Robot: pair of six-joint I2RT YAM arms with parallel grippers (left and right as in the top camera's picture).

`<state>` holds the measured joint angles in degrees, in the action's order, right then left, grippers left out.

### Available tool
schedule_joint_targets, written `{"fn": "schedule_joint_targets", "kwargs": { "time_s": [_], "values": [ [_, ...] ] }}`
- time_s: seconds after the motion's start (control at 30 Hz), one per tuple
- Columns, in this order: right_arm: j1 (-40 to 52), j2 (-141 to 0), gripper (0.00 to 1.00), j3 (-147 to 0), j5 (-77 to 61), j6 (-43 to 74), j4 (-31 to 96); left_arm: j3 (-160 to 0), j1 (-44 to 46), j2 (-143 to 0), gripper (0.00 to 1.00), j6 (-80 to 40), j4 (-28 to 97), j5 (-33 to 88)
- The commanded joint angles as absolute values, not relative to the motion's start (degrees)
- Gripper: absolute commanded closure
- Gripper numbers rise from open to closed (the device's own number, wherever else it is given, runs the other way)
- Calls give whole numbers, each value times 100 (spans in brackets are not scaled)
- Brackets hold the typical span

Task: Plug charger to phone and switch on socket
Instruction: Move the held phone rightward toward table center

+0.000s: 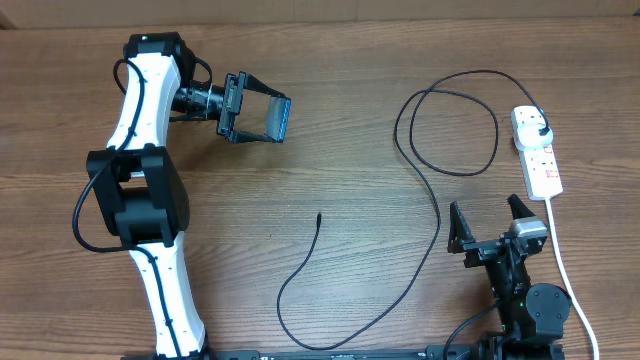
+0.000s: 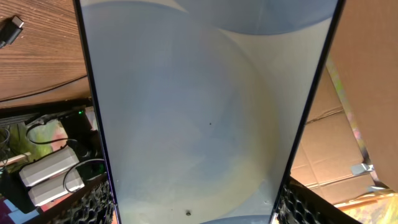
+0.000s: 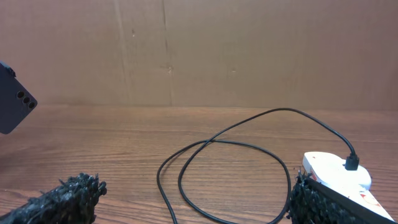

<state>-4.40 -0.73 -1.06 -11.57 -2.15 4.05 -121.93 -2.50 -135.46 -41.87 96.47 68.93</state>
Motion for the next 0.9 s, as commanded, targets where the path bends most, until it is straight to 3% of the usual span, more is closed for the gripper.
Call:
{"fn": "schedule_joint_targets", "kwargs": {
  "time_s": [0.0,0.87],
  "values": [
    [-412,-19,0,-45,-1116,-189,375,-12359,-255,-13563,96,-4219,9684,7013],
    [-412,-16,0,-47,-1116,-191,375,-12359,73,-13563,96,-4222,9240,4241]
  ]
}}
